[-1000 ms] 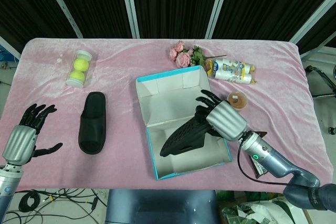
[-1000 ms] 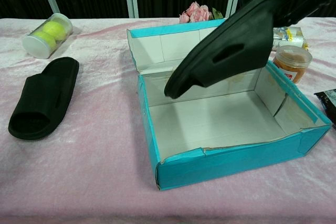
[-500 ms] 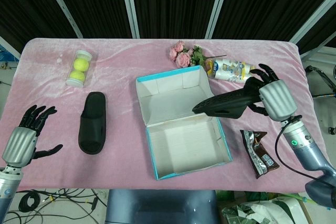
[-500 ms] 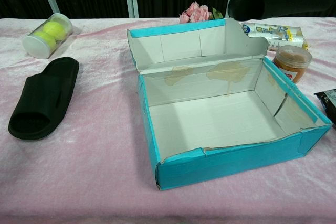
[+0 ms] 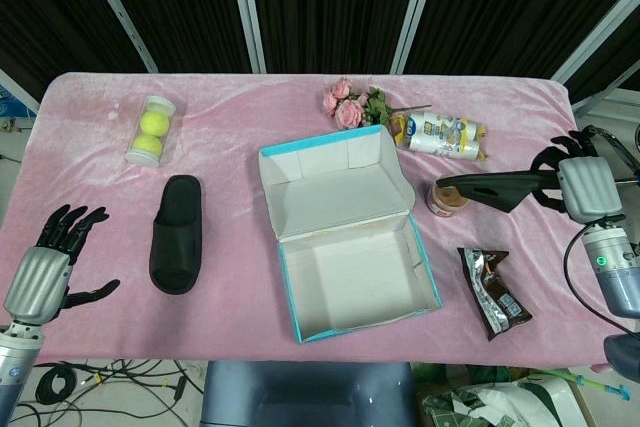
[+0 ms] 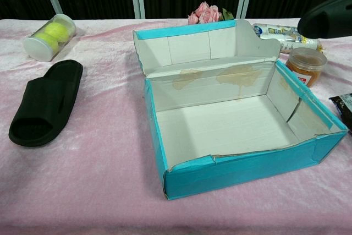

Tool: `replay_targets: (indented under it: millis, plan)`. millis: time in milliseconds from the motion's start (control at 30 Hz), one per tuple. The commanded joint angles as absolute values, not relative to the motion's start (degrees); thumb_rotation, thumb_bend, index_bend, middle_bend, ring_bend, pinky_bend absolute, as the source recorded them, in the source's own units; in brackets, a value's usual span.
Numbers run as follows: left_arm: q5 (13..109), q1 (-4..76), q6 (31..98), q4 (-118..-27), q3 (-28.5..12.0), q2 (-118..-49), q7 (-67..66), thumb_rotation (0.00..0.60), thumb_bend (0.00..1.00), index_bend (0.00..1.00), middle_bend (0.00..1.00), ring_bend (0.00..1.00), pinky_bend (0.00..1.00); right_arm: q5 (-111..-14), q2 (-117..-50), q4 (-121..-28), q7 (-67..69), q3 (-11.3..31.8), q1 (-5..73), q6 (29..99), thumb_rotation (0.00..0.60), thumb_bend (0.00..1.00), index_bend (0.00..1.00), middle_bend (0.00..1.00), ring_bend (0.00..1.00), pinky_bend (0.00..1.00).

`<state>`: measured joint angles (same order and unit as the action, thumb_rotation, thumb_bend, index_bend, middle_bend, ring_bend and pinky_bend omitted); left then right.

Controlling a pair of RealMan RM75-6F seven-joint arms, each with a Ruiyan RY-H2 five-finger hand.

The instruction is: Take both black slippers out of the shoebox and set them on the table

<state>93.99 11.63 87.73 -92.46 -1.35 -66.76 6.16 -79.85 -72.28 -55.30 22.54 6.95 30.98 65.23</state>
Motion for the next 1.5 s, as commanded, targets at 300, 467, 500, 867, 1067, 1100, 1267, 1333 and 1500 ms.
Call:
replay_targets:
  millis: [300, 467, 500, 867, 1067, 1100, 1267, 1333, 1500]
  plan:
    - [94.11, 10.4, 88.68, -92.3, -0.8, -66.6, 6.53, 0.6, 0.0, 0.0, 0.2, 0.07, 0.02, -78.07, -81.11, -42.79, 27.0, 7.54, 33.75, 55.84, 0.6, 0.35, 0.7, 0.44, 0.21, 0.13]
    - [94.13, 10.16, 88.6, -91.71, -0.61, -66.93, 7.12, 0.6, 0.0, 0.0, 0.2, 0.07, 0.02, -78.93, -83.9, -42.06, 26.09, 8.17, 35.77, 55.6, 0.6, 0.35, 0.7, 0.44, 0.21, 0.13]
    - [94.17, 10.11, 88.65, -91.6, -0.6, -66.94, 7.23, 0.6, 0.0, 0.0, 0.2, 0.07, 0.02, -78.83, -84.52, -41.89, 25.43, 8.42, 36.27, 55.25, 0.6, 0.35, 0.7, 0.44, 0.21, 0.13]
    - [94.17, 9.07, 89.55, -90.99, -0.37, -66.66, 8.09, 0.6, 0.0, 0.0, 0.2, 0.07, 0.02, -77.15, -84.38, -47.62, 19.34, 9.21, 38.08, 50.91, 0.6, 0.26, 0.33, 0.19, 0.06, 0.12]
    - [94.53, 9.06, 89.5, -91.08, -0.36, -66.74, 7.98, 0.6, 0.0, 0.0, 0.2, 0.07, 0.02, -75.66, -79.91, -56.77, 14.11, 8.8, 37.33, 48.95, 0.6, 0.14, 0.02, 0.06, 0.0, 0.11]
    - [94.61, 9.09, 89.48, -91.13, -0.39, -66.74, 7.95, 0.6, 0.0, 0.0, 0.2, 0.07, 0.02, -75.36, -78.76, -58.95, 12.94, 8.62, 37.11, 48.59, 0.6, 0.12, 0.0, 0.04, 0.0, 0.11]
    - [94.91, 9.17, 89.45, -91.34, -0.48, -66.7, 7.69, 0.6, 0.0, 0.0, 0.2, 0.07, 0.02, -74.86, -74.28, -67.41, 9.01, 8.27, 35.48, 50.28, 0.6, 0.07, 0.0, 0.0, 0.0, 0.1]
    - [94.96, 9.15, 89.44, -91.4, -0.48, -66.68, 7.62, 0.6, 0.0, 0.0, 0.2, 0.07, 0.02, -75.13, -72.7, -69.97, 8.1, 8.01, 34.96, 50.94, 0.6, 0.07, 0.0, 0.0, 0.0, 0.1]
    - [95.18, 8.99, 89.63, -91.56, -0.44, -66.63, 7.41, 0.6, 0.0, 0.0, 0.2, 0.07, 0.02, -76.35, -68.09, -76.69, 3.66, 6.83, 33.43, 53.16, 0.6, 0.04, 0.0, 0.0, 0.0, 0.09]
